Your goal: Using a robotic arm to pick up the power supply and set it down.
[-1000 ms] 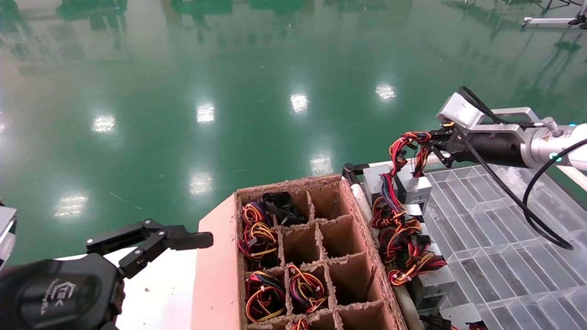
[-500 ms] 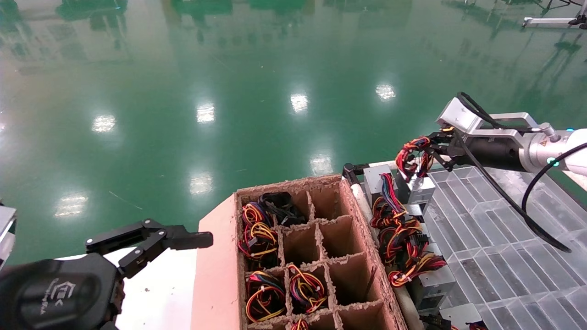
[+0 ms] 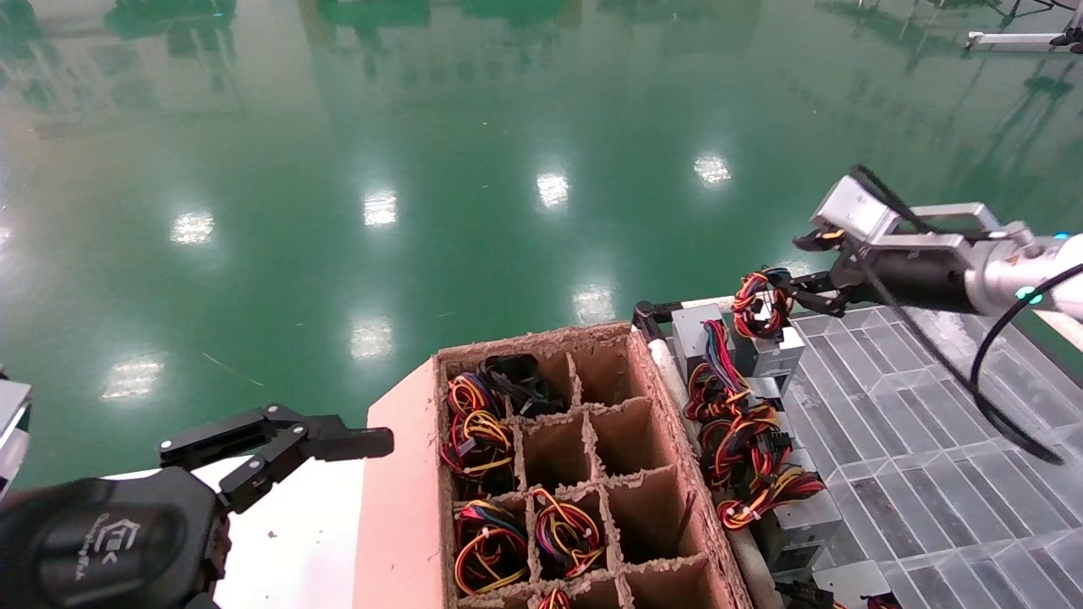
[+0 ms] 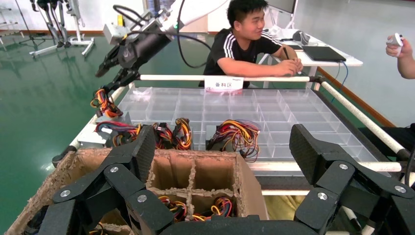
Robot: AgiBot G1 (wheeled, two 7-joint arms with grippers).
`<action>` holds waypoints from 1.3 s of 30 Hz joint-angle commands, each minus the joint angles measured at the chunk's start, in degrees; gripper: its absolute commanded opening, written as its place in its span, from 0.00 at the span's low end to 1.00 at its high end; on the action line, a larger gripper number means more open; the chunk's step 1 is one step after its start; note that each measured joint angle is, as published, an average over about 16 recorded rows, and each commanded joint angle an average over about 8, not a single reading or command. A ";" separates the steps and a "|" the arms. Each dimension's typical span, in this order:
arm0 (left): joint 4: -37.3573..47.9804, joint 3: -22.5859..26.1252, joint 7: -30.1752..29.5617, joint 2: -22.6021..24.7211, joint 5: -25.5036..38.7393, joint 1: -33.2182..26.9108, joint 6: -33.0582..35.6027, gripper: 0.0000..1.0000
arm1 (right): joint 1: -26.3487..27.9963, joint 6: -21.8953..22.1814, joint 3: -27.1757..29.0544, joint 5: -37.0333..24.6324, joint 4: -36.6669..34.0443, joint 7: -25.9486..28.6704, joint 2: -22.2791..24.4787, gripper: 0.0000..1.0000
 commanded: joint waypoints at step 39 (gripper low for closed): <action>0.09 0.08 0.07 -0.02 -0.06 -0.05 -0.01 1.00 | -9.74 -12.76 1.86 14.78 19.59 11.84 8.08 1.00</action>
